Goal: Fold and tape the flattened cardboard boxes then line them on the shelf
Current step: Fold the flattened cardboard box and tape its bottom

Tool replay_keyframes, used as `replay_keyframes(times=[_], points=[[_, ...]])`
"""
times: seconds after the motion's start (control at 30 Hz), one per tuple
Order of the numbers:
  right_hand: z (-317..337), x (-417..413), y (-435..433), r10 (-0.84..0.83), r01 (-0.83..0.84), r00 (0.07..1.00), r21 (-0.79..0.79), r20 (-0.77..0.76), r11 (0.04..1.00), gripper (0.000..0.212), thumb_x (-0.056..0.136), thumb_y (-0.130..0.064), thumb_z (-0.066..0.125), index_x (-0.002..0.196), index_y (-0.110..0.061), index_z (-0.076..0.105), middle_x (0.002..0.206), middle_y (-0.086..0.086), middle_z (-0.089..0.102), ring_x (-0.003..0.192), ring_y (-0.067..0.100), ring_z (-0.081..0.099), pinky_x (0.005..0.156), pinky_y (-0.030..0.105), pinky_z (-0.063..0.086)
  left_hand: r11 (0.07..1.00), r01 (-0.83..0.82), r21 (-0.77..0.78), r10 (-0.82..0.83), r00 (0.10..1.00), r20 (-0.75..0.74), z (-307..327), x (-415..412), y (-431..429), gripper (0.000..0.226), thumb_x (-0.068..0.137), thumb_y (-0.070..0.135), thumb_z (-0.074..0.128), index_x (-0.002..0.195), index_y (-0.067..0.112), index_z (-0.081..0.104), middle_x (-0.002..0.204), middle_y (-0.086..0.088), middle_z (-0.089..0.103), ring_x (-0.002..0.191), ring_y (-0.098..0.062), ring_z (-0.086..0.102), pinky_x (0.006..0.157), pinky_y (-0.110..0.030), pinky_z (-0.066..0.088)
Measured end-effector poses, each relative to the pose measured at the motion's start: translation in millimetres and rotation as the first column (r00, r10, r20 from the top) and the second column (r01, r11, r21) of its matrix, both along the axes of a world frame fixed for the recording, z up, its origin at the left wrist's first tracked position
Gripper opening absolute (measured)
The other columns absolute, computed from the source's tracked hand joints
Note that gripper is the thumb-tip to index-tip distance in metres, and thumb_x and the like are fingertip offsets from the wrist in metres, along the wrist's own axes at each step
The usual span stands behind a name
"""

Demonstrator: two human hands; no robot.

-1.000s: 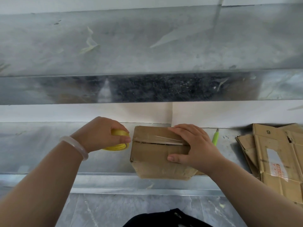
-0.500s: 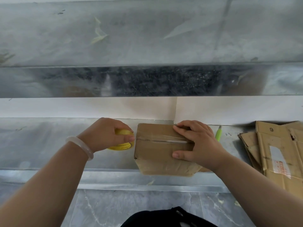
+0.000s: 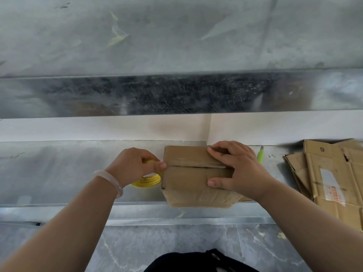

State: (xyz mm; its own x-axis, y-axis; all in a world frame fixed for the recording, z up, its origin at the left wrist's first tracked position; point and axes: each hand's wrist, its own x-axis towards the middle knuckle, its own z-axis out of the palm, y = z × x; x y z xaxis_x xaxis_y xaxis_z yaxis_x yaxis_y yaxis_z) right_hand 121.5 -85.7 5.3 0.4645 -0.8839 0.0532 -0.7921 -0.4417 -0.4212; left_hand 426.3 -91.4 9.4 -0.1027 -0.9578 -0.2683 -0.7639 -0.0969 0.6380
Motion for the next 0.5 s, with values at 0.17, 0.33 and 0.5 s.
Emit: replay_keyframes(times=[0.17,0.33,0.5], points=[[-0.1,-0.4,3.8,0.021,-0.023,0.999,-0.086,-0.025,0.996,0.084,0.074,-0.078,0.046,0.148,-0.04,0.034,0.141,-0.016,0.039,0.134,0.006,0.024,0.117,0.031,0.013,1.0,-0.009,0.021,0.01,1.0,-0.02,-4.4,-1.1,0.5,0.04,0.06,0.07,0.061,0.08,0.038,0.072,0.079,0.014,0.069,0.078,-0.006,0.061,0.067,-0.022,0.045],[-3.6,8.7,16.2,0.083,-0.092,0.996,-0.319,-0.041,0.943,0.048,0.089,-0.051,0.051,0.121,-0.02,0.07,0.124,-0.007,0.064,0.12,0.017,0.053,0.104,0.042,0.044,1.0,-0.01,0.014,0.01,1.0,0.011,-3.6,-0.6,2.1,0.03,0.066,0.068,0.062,0.077,0.041,0.069,0.08,0.014,0.068,0.078,-0.005,0.06,0.065,-0.02,0.043],[-7.5,15.9,39.7,0.0,-0.068,0.95,-0.205,-0.313,0.976,0.064,0.1,-0.057,0.022,0.141,-0.018,0.051,0.148,-0.005,0.046,0.14,0.017,0.039,0.114,0.041,0.02,1.0,0.007,0.003,-0.007,1.0,0.004,-3.5,-2.8,1.5,0.033,0.067,0.068,0.06,0.078,0.038,0.07,0.079,0.014,0.068,0.078,-0.005,0.06,0.067,-0.021,0.044]])
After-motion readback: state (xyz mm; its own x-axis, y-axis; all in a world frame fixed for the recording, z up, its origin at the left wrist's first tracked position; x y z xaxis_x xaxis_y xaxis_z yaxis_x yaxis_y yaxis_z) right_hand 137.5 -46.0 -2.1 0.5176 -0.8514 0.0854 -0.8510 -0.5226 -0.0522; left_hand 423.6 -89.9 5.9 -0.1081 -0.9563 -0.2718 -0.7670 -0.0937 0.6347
